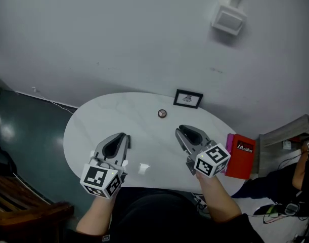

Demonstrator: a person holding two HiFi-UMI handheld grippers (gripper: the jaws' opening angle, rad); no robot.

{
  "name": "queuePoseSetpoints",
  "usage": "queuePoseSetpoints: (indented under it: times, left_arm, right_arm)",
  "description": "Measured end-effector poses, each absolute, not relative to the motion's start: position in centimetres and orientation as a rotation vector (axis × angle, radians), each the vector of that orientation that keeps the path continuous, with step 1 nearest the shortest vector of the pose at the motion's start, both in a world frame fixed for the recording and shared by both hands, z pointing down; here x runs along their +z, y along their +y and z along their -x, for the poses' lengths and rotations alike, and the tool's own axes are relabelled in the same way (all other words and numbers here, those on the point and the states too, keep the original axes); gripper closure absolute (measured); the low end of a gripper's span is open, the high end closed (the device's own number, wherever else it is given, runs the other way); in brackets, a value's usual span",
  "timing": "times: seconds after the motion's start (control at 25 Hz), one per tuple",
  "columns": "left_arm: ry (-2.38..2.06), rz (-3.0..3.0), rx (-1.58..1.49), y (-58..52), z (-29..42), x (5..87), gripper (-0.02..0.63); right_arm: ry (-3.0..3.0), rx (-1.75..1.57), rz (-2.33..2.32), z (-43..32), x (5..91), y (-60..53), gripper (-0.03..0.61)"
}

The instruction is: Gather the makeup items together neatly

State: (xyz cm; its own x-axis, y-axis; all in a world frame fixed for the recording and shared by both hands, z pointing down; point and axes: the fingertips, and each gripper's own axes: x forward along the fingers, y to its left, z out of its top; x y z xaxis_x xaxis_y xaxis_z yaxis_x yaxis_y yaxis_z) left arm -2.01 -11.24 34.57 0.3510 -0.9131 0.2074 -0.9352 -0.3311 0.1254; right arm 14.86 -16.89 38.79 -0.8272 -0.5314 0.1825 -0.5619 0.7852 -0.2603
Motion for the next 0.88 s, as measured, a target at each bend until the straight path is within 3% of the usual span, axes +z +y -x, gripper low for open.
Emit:
queuePoseSetpoints:
  times: [0.88]
  left_arm:
    - [-1.550,-2.369,0.241,-18.8,-0.5,39.4,0.586]
  right_arm:
    - [-2.708,0.542,-0.827,-12.8,47.8,-26.1,0.480]
